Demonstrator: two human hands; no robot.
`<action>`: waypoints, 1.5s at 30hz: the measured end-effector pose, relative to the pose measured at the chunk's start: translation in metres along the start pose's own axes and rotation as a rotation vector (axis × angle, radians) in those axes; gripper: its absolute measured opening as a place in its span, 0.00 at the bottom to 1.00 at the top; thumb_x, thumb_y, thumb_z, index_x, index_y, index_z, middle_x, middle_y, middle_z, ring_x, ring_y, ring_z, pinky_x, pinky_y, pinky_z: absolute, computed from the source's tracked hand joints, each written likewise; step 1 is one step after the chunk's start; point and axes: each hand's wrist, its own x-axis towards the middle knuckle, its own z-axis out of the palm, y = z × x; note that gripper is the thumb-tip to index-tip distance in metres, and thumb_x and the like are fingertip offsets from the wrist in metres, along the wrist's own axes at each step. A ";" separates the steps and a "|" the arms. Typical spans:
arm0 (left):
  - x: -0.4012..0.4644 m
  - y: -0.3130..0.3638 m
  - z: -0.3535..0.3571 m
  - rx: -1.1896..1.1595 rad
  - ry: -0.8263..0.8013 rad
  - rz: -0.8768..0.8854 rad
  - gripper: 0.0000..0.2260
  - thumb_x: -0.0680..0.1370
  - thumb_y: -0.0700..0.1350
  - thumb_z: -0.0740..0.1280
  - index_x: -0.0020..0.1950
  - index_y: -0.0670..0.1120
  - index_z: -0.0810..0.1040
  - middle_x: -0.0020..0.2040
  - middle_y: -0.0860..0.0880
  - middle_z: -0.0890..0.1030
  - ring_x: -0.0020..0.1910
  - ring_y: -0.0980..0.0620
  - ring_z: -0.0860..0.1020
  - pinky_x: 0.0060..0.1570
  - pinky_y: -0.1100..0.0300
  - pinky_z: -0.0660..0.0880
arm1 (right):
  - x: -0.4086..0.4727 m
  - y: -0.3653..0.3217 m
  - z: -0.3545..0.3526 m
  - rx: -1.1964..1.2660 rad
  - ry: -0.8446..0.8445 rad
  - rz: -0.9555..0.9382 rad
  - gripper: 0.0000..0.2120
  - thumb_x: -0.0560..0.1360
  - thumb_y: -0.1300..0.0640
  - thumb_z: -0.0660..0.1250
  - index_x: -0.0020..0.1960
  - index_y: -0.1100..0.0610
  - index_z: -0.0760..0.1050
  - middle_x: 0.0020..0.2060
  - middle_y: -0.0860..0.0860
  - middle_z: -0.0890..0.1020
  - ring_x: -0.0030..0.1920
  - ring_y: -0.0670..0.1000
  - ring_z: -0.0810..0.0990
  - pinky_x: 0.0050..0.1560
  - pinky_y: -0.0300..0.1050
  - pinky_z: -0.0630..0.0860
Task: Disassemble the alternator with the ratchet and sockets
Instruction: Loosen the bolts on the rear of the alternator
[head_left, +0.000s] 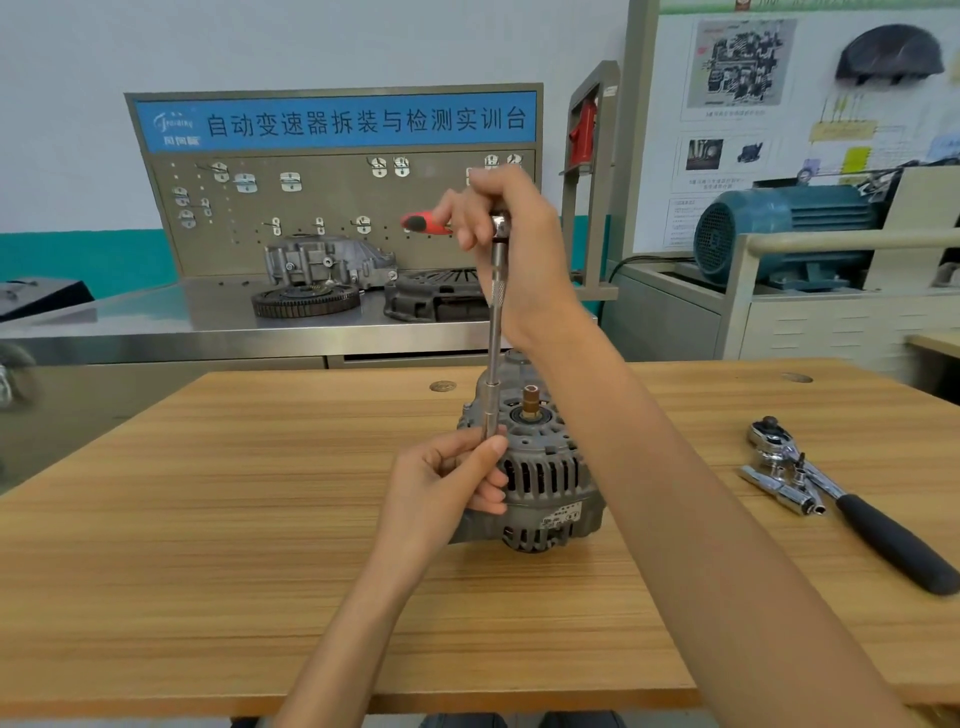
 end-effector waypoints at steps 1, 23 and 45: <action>0.001 -0.001 0.000 0.000 -0.001 -0.002 0.05 0.75 0.40 0.67 0.49 0.45 0.82 0.28 0.49 0.80 0.26 0.56 0.78 0.29 0.65 0.78 | 0.000 0.000 0.000 0.034 0.010 0.021 0.23 0.78 0.63 0.55 0.24 0.57 0.64 0.22 0.50 0.69 0.35 0.50 0.74 0.60 0.50 0.70; 0.002 -0.003 0.002 -0.020 0.036 -0.005 0.05 0.73 0.41 0.69 0.47 0.44 0.82 0.25 0.49 0.79 0.22 0.57 0.76 0.25 0.66 0.76 | -0.011 0.012 0.009 -0.775 0.276 -0.373 0.16 0.78 0.60 0.61 0.31 0.55 0.67 0.27 0.47 0.68 0.32 0.47 0.67 0.42 0.39 0.65; 0.001 -0.005 0.005 -0.023 0.087 0.001 0.02 0.74 0.39 0.69 0.45 0.45 0.81 0.25 0.49 0.79 0.22 0.57 0.76 0.25 0.67 0.75 | -0.010 0.021 0.009 -0.886 0.420 -0.600 0.15 0.75 0.59 0.63 0.30 0.55 0.68 0.25 0.45 0.68 0.31 0.47 0.66 0.46 0.42 0.63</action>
